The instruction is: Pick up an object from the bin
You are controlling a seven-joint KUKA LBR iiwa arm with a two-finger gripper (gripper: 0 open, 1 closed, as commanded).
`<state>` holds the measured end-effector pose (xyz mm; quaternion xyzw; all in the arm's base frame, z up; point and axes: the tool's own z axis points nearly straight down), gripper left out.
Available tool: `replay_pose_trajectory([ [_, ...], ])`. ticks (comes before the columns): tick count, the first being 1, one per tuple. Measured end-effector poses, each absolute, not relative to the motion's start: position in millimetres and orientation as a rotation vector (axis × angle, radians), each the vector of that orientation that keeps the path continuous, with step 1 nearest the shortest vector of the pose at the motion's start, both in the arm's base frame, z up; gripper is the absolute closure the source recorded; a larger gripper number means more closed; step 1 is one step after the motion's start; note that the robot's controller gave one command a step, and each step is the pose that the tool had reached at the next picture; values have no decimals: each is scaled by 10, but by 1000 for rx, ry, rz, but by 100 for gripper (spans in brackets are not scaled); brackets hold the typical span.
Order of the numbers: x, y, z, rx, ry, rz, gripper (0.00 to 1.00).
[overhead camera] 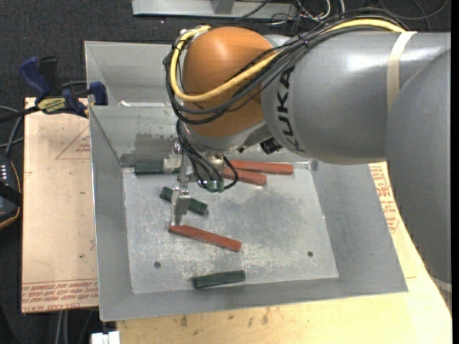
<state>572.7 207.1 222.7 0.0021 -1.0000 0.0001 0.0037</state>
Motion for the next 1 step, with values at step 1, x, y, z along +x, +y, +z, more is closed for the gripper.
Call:
replay_pose_trajectory([
  [1, 5746, 2061, 2274, 1, -3142, -2, 0],
])
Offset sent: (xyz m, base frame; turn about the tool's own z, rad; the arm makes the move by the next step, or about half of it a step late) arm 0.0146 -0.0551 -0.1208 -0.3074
